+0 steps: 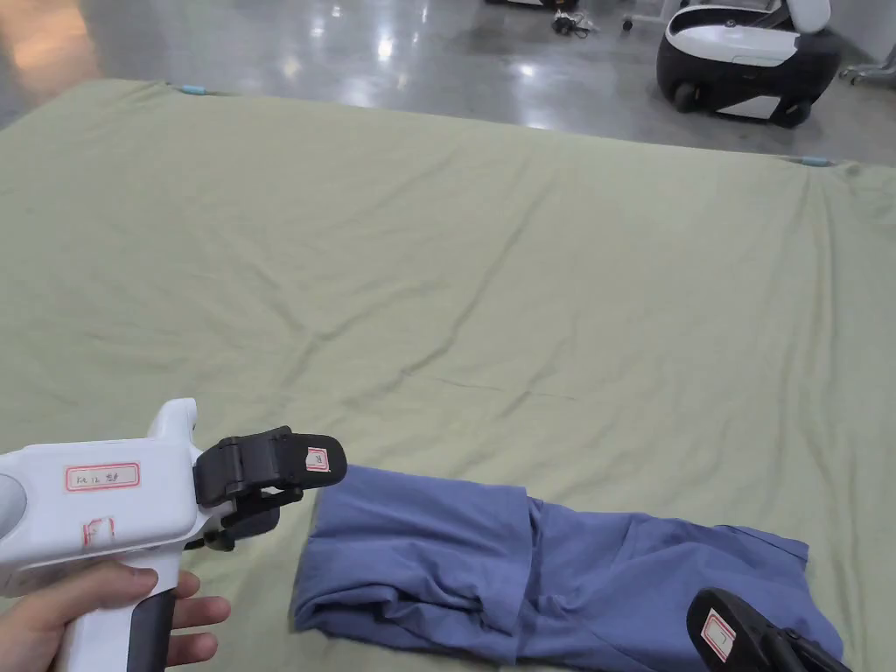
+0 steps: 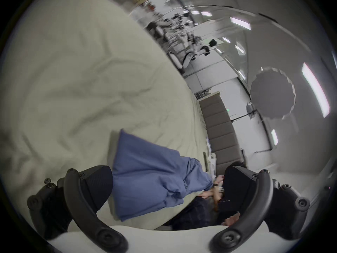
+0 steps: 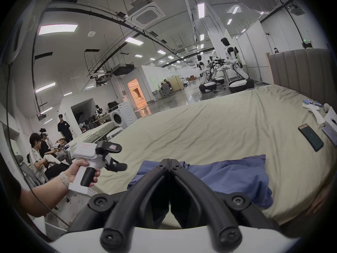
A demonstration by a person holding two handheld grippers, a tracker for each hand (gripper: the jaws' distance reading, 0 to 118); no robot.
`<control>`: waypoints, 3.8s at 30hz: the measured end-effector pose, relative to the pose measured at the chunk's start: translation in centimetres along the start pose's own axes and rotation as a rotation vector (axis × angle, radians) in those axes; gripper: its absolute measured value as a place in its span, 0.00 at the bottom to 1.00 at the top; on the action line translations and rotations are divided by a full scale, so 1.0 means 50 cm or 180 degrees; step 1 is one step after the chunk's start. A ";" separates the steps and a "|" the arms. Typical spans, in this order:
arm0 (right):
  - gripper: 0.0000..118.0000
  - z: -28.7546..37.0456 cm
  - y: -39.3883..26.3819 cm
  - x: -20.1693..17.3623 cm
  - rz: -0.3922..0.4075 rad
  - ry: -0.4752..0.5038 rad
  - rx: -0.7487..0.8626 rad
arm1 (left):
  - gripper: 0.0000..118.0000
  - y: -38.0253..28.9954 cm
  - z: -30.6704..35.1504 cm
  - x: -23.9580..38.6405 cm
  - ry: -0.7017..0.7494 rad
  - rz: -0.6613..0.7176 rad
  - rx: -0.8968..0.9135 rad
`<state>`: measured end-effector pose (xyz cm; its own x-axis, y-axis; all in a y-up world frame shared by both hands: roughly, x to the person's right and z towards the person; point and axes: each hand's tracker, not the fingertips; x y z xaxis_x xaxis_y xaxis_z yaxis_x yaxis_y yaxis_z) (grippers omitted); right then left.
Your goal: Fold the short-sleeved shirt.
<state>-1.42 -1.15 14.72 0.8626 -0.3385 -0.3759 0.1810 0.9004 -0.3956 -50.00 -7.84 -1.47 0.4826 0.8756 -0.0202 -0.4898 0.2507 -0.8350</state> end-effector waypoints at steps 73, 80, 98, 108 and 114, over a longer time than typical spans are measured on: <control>0.00 0.108 -0.002 0.135 0.0229 -0.0534 -0.0264 | 0.15 -0.332 -0.515 0.334 0.0522 -0.1228 -0.0442; 0.00 -0.001 0.049 0.118 0.0227 -0.0229 -0.0501 | 0.15 -0.322 -0.402 0.320 0.0173 -0.1251 -0.0223; 0.00 -0.297 -0.062 0.266 -0.0794 -0.0554 -0.1679 | 0.99 -0.150 -0.348 0.059 -0.0650 0.0120 -0.0626; 0.00 -0.234 -0.012 0.223 -0.0933 -0.0137 -0.1260 | 0.15 -0.114 -0.331 0.132 -0.0071 -0.0296 -0.0544; 0.00 -0.204 0.015 0.147 -0.0789 0.0026 -0.1193 | 0.15 0.035 -0.097 0.053 0.0394 -0.0437 -0.0212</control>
<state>0.22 -5.76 3.11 0.8107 -0.5351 -0.2375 0.1967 0.6311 -0.7504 -46.03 -7.07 -5.64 0.6292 0.7766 0.0323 -0.3661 0.3327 -0.8690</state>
